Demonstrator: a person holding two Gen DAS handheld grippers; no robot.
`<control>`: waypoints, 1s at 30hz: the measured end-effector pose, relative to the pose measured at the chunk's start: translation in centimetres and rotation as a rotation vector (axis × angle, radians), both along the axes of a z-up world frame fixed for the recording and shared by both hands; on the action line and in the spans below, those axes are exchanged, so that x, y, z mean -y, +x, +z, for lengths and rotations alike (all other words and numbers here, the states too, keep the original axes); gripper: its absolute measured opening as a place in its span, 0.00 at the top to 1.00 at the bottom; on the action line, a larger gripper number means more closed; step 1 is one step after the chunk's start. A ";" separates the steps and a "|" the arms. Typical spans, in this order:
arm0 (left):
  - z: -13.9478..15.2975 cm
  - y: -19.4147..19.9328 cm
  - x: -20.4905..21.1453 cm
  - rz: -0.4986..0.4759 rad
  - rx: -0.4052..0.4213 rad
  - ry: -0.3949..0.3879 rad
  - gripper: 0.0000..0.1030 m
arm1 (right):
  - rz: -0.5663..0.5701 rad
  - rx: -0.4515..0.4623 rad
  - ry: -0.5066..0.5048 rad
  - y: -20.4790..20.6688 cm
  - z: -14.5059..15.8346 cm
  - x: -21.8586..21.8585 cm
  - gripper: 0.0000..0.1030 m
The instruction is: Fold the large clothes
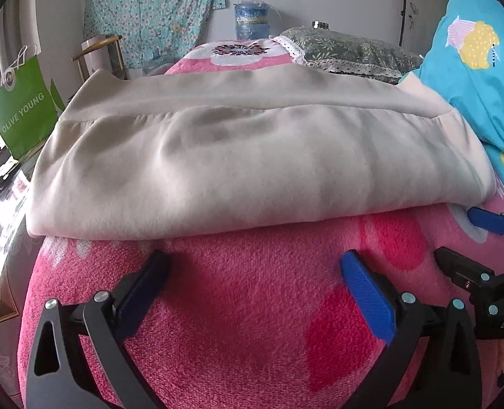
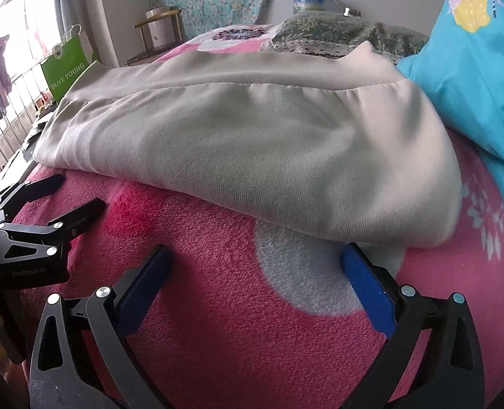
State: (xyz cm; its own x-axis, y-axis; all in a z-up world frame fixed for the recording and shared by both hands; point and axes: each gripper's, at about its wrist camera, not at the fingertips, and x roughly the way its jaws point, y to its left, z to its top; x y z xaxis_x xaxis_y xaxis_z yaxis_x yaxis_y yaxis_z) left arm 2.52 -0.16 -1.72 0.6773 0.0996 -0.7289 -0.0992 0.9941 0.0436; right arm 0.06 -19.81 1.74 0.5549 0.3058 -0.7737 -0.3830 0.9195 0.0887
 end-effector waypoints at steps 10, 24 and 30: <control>0.0 0.1 0.2 0.004 -0.019 0.002 0.04 | 0.001 0.018 0.003 -0.3 -0.3 0.1 0.07; 0.1 0.0 0.1 0.003 -0.015 0.002 0.04 | 0.001 0.018 0.001 -0.3 -0.3 0.1 0.07; 0.1 0.0 0.1 0.004 -0.017 0.001 0.04 | 0.001 0.018 0.002 -0.4 -0.2 0.1 0.07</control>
State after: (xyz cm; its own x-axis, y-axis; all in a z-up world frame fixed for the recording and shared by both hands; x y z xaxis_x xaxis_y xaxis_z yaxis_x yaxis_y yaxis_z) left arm 2.52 -0.30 -1.64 0.6648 0.1030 -0.7399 -0.1021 0.9937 0.0465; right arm -0.29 -19.90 1.49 0.5682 0.3077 -0.7632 -0.3852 0.9190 0.0838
